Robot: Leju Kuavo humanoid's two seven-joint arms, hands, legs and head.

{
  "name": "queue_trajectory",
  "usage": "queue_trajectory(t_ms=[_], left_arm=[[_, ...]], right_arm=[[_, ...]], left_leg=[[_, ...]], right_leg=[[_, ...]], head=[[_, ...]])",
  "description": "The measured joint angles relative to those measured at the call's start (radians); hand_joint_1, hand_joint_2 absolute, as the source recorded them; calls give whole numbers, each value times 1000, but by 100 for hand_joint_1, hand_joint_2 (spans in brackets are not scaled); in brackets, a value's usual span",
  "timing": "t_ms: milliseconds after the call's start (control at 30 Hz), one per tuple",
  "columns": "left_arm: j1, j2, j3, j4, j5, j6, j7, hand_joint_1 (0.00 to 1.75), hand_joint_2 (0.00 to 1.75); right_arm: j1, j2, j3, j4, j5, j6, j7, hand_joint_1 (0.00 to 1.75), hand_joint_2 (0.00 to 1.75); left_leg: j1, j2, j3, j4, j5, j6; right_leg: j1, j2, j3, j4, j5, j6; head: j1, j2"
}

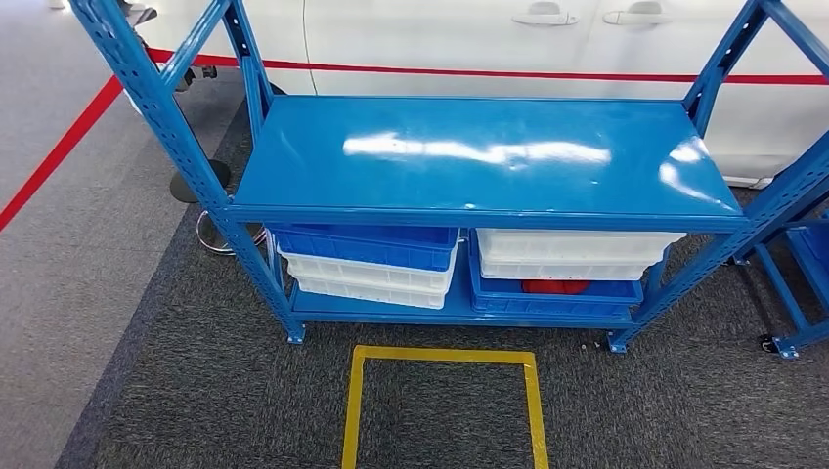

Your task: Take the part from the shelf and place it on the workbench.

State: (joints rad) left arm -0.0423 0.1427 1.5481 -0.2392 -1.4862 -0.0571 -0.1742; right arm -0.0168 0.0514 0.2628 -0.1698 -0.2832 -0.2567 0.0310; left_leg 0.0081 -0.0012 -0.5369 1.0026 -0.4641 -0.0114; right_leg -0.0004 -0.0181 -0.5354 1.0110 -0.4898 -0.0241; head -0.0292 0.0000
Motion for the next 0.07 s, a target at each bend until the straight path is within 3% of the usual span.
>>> queue_trajectory(t_ms=[67], left_arm=[[0, 0, 0, 0, 0, 4, 25, 0, 175]], right_arm=[[0, -1, 1, 1, 5, 0, 5, 0, 175]], left_leg=[[-2, 0, -1, 0, 0, 4]], right_leg=[[-2, 1, 1, -3, 2, 3]], head=[[0, 0]])
